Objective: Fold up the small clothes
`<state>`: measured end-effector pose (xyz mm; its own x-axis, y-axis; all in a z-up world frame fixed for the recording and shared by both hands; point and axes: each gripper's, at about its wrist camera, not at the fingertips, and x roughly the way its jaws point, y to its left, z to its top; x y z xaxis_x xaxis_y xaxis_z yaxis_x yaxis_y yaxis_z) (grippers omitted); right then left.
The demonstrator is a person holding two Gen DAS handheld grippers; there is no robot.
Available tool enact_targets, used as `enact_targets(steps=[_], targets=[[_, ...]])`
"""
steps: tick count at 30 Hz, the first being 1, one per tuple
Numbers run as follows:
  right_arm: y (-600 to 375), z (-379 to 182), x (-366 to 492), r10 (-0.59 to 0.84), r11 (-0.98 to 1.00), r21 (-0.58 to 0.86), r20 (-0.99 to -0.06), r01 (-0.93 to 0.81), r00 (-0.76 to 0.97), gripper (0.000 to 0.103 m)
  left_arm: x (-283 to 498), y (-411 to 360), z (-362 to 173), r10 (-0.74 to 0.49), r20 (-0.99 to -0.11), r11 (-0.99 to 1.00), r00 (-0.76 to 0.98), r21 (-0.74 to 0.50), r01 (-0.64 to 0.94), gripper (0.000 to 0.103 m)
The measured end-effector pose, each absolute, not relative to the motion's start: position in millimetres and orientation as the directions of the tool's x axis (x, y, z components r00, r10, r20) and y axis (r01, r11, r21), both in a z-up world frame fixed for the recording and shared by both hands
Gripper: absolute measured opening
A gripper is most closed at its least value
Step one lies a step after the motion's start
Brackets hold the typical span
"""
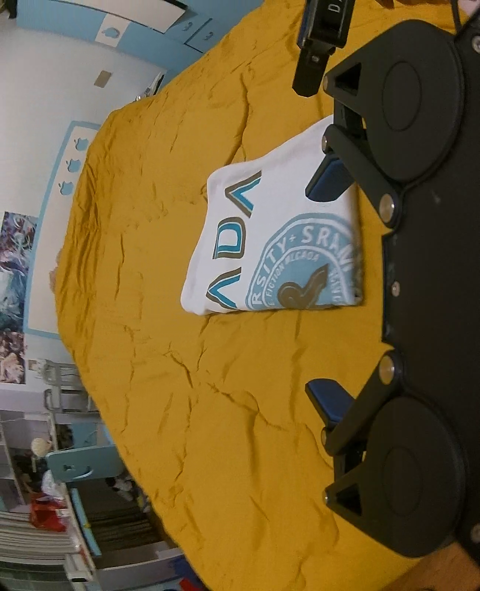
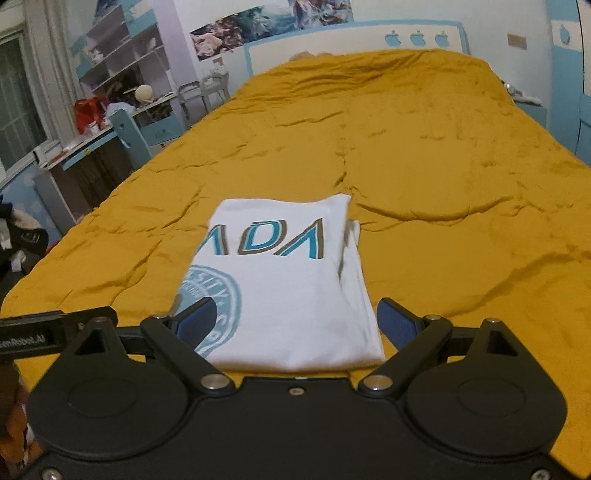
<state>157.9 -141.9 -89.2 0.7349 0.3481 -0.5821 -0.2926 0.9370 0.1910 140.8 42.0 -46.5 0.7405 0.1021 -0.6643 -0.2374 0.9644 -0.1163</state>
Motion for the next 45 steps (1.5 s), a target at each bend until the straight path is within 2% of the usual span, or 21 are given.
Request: enact_targets(steps=[10, 21, 45], targets=[[-152, -75, 101, 0.307, 0.951, 0.163, -0.605, -0.263, 0.735, 0.095, 81, 23, -28, 0.091, -0.661, 0.964, 0.745, -0.130, -0.233, 0.103], [-152, -68, 65, 0.303, 0.951, 0.131, -0.578, -0.280, 0.758, 0.095, 37, 13, -18, 0.082, -0.656, 0.959, 0.751, -0.152, -0.237, 0.103], [-154, -69, 58, 0.291, 0.956, 0.136, -0.583, -0.262, 0.759, 0.095, 38, 16, -14, 0.092, -0.688, 0.946, 0.720, -0.165, -0.279, 0.103]])
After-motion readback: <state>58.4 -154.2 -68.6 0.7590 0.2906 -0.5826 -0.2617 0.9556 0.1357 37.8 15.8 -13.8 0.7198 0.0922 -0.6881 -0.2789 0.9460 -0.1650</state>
